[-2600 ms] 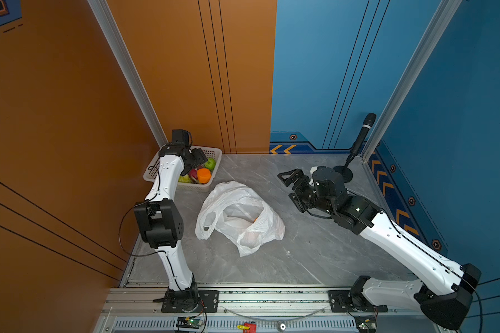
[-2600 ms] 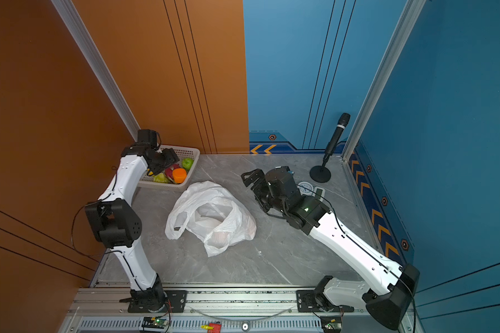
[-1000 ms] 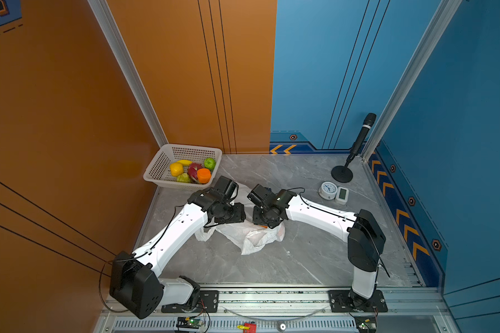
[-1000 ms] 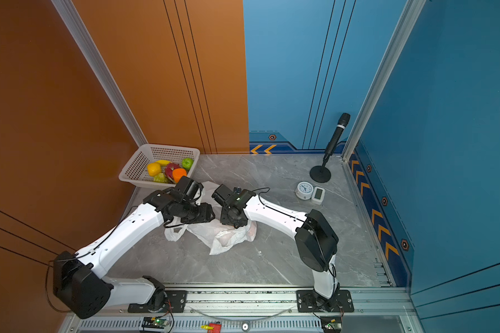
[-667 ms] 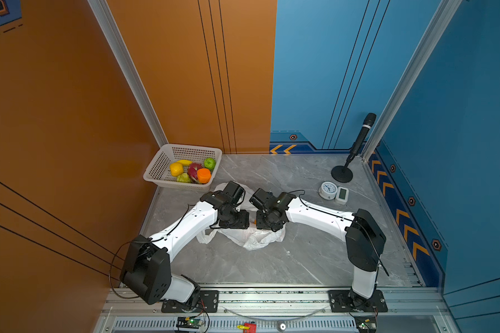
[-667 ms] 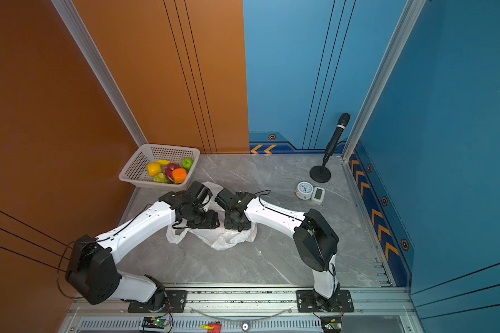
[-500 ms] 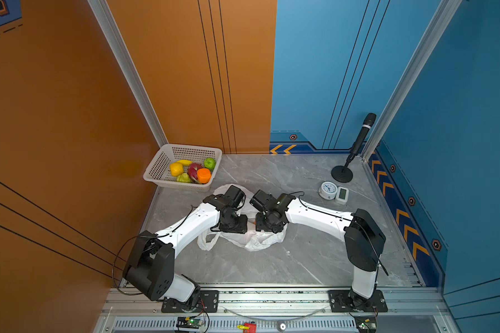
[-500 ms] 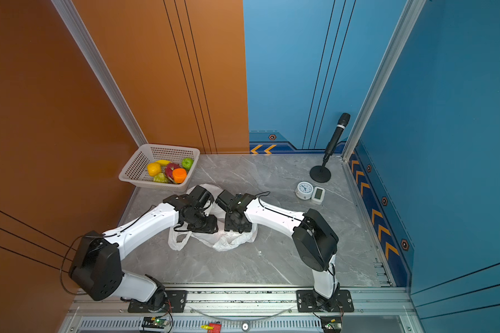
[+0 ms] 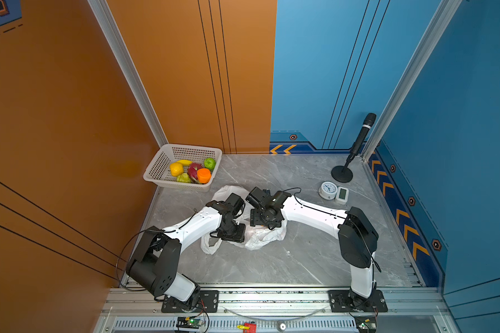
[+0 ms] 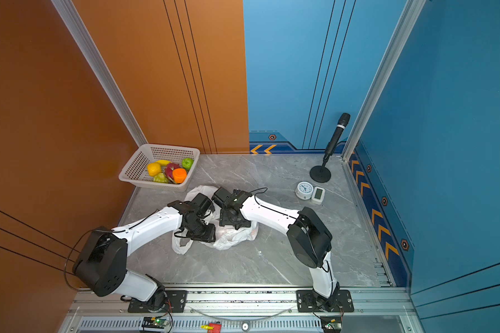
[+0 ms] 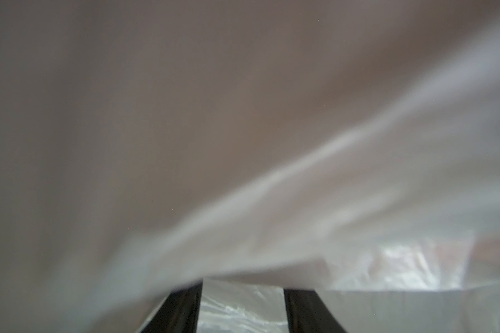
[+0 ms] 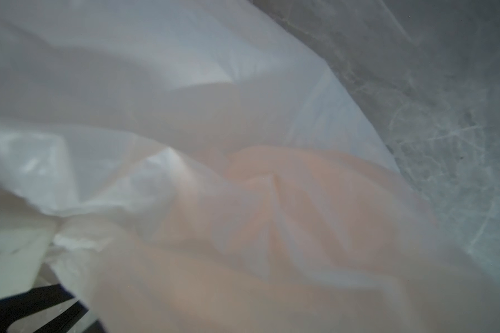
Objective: Untie the knot of the plastic bag and take out the fruit
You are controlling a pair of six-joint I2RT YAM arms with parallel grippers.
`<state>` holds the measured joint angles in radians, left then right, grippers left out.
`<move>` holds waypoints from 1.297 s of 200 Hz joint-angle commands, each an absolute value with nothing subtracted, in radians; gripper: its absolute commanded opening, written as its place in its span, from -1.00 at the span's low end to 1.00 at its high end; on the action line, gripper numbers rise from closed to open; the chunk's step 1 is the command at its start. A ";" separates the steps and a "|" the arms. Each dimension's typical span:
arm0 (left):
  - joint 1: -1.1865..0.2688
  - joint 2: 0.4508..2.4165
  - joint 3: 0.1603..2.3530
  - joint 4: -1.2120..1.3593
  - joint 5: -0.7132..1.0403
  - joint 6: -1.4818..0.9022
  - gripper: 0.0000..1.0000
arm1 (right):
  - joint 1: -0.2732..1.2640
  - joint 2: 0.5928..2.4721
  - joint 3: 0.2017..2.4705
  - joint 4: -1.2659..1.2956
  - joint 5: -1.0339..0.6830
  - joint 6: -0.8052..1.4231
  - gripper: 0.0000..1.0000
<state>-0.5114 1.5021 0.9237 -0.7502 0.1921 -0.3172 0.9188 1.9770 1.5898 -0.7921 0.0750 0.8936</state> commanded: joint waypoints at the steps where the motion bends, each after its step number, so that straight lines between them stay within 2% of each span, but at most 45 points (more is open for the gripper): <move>1: -0.501 1.490 0.910 -0.749 0.208 -0.301 -0.06 | 0.909 2.020 1.634 -0.802 0.129 0.881 0.73; 52: -0.488 1.471 0.908 -0.746 0.198 -0.304 -0.04 | 0.909 2.067 1.649 -0.809 0.096 0.889 0.73; 78: -0.484 1.473 0.914 -0.744 0.201 -0.307 -0.04 | 0.908 2.106 1.650 -0.810 0.067 0.896 0.51; 130: -0.482 1.486 0.913 -0.742 0.195 -0.311 -0.04 | 0.904 2.032 1.654 -0.789 0.087 0.912 0.19; 259: -0.469 1.446 0.919 -0.743 0.189 -0.317 -0.03 | 0.891 1.893 1.623 -0.706 0.058 0.996 0.04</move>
